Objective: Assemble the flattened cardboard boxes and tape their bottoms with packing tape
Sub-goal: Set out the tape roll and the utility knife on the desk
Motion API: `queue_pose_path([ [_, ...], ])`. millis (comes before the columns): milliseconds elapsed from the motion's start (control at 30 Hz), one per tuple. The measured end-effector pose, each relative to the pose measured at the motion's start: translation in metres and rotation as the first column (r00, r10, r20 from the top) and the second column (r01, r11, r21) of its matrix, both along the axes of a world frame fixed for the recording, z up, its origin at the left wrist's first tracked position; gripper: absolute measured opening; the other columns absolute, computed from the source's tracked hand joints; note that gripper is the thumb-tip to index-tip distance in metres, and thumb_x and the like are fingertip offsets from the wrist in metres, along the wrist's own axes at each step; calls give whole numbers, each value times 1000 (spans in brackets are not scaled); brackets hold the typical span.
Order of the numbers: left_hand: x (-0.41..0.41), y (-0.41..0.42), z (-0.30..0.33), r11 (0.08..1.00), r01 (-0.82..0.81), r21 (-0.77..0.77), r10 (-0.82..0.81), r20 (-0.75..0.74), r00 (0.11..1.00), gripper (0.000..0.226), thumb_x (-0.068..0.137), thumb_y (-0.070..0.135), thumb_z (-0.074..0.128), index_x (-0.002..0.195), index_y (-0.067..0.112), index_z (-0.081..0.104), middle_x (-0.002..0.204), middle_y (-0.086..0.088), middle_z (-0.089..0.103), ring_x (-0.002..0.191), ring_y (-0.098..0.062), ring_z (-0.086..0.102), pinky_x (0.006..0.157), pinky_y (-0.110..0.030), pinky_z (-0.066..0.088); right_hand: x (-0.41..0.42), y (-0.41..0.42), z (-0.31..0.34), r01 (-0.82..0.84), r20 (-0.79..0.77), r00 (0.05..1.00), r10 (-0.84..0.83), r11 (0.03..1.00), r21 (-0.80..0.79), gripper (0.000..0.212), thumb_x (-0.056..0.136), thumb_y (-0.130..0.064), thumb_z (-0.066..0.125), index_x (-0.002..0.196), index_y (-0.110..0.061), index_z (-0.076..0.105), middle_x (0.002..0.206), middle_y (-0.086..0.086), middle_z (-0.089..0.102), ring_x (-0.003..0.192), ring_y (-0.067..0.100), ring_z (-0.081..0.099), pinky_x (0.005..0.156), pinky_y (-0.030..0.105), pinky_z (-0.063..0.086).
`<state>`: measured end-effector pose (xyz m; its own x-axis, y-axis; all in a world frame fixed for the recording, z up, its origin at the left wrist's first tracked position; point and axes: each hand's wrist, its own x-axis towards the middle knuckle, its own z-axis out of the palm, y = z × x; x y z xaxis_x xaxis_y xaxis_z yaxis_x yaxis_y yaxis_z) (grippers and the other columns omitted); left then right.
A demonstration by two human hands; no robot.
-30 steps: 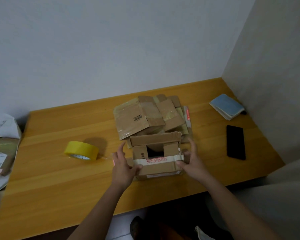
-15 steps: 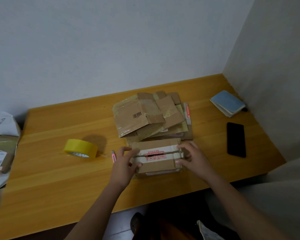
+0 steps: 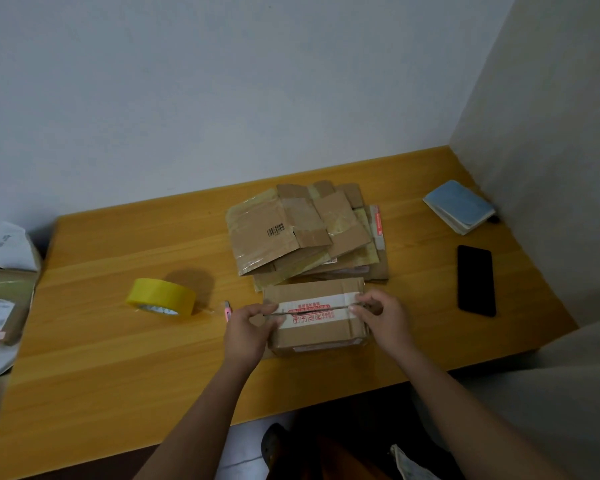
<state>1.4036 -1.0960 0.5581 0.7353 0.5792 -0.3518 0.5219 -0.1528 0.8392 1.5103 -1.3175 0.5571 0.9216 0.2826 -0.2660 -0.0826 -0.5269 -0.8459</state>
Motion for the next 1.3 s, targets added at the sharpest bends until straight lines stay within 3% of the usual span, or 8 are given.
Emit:
queue_pose_path([
  [100, 2, -9, 5, 995, -99, -30, 100, 34, 994, 15, 82, 13, 76, 96, 15, 75, 105, 13, 62, 103, 16, 40, 82, -17, 47, -6, 6, -1, 145, -28, 989, -143, 987, 75, 4, 86, -16, 73, 84, -18, 70, 88, -12, 67, 84, 1, 60, 62, 9, 44],
  [267, 6, -15, -2, 920, -307, -242, 325, 36, 945, 7, 80, 8, 75, 88, 6, 75, 97, -3, 73, 94, -14, 65, 70, -26, 53, 3, 12, -1, 379, -370, 869, -327, 923, 73, 5, 83, -12, 75, 84, -14, 71, 94, -4, 68, 90, 13, 61, 67, 24, 51],
  [433, 14, -15, 2, 887, -379, -263, 384, -34, 923, 11, 78, 4, 77, 85, 6, 69, 91, -4, 71, 89, -17, 66, 66, -25, 53, 10, 18, 1, 374, -359, 861, -360, 927, -32, 8, 83, -7, 73, 83, -14, 67, 92, -2, 67, 86, 13, 60, 75, 31, 54],
  [533, 14, -9, 1, 845, -439, -307, 426, -111, 898, 42, 76, 6, 80, 100, 13, 47, 88, -5, 68, 83, -21, 66, 64, -36, 55, 11, 17, 0, 385, -396, 841, -368, 922, -37, 11, 85, -9, 72, 91, -13, 64, 94, -1, 66, 85, 13, 60, 66, 27, 50],
  [633, 15, -7, 0, 828, -458, -324, 437, -139, 888, 42, 77, 7, 80, 92, 18, 43, 92, -9, 68, 84, -23, 67, 57, -35, 52, 14, 14, 1, 386, -479, 807, -344, 922, -11, 15, 86, -8, 70, 98, -8, 62, 94, 1, 66, 82, 12, 60, 58, 23, 44],
  [800, 17, -9, 8, 875, -413, -252, 380, -168, 909, 34, 77, 11, 80, 96, 13, 52, 96, -9, 67, 90, -26, 66, 69, -41, 58, 18, 15, 10, 230, -383, 891, -242, 970, -78, 21, 86, -10, 70, 100, -15, 56, 102, 0, 61, 89, 14, 58, 59, 22, 44],
  [1033, 7, 8, 27, 862, -296, -411, 247, -170, 954, 23, 85, 7, 72, 105, 5, 61, 104, -12, 66, 93, -24, 66, 74, -33, 57, 23, 42, 45, -34, 68, 996, 63, 927, -373, 51, 77, 5, 70, 113, -25, 49, 127, -1, 39, 120, 18, 41, 84, 24, 48],
  [1300, -37, 69, 38, 817, -426, -389, 403, -143, 904, 4, 91, 7, 65, 95, 8, 64, 94, -10, 66, 77, -21, 64, 71, -31, 54, 2, 90, 72, -197, 127, 961, 245, 932, -305, 31, 86, -4, 65, 107, -26, 57, 118, -6, 38, 126, 18, 40, 102, 30, 42],
])
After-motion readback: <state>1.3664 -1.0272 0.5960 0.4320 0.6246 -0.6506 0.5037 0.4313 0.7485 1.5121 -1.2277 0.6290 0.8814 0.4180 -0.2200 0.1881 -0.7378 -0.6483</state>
